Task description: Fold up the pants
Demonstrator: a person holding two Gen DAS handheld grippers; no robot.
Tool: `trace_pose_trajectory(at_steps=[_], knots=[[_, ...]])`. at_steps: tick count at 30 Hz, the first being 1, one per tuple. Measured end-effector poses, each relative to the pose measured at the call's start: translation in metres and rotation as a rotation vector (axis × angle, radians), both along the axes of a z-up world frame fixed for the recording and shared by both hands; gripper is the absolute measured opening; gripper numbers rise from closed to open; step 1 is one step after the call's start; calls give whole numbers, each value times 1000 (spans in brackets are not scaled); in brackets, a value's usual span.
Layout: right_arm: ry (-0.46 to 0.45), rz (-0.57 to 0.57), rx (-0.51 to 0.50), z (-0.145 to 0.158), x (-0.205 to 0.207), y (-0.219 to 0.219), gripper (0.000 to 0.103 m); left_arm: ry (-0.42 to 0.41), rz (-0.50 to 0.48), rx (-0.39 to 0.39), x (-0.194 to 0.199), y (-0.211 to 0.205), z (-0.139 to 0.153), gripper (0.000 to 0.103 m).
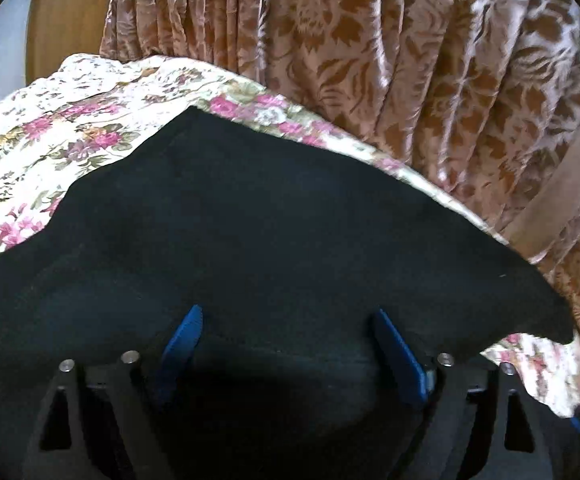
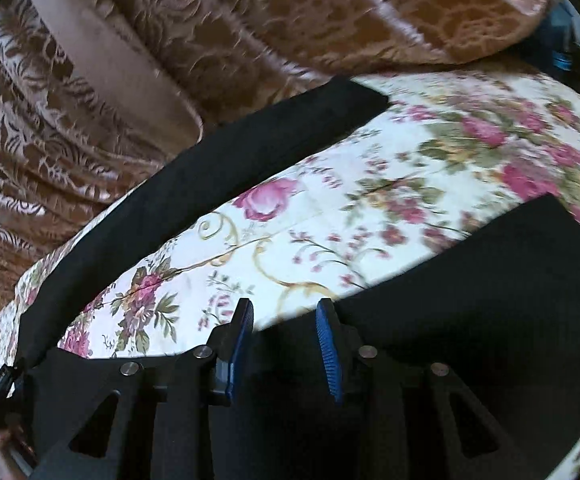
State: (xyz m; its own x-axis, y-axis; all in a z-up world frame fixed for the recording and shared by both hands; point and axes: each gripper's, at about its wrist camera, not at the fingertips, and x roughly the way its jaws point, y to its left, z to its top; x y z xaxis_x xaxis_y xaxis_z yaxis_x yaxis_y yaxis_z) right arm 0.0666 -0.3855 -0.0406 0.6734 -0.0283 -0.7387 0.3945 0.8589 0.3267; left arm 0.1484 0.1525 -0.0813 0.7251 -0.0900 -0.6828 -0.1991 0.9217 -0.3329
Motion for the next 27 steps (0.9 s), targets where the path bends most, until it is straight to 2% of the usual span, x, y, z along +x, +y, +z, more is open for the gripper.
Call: trace_pose_trajectory(at_steps=[2, 6, 8, 11, 22, 24, 27], knots=[[4, 18, 9, -1, 15, -3, 39, -19, -18, -30, -3, 1, -1, 100], [0, -10, 49, -2, 52, -26, 41, -66, -15, -91, -9, 6, -2, 100], [-20, -41, 129, -8, 72, -43, 41, -82, -14, -106, -11, 8, -3, 100], [-36, -80, 227, -18, 95, -63, 41, -90, -13, -96, -12, 6, -3, 100], [-139, -296, 387, -44, 149, -105, 41, -114, -12, -60, -11, 3, -9, 100], [-148, -324, 397, -45, 154, -109, 36, -117, -14, -58, -11, 3, -10, 100], [-116, -321, 366, -43, 165, -112, 21, -120, -17, -59, -10, 3, -10, 100]])
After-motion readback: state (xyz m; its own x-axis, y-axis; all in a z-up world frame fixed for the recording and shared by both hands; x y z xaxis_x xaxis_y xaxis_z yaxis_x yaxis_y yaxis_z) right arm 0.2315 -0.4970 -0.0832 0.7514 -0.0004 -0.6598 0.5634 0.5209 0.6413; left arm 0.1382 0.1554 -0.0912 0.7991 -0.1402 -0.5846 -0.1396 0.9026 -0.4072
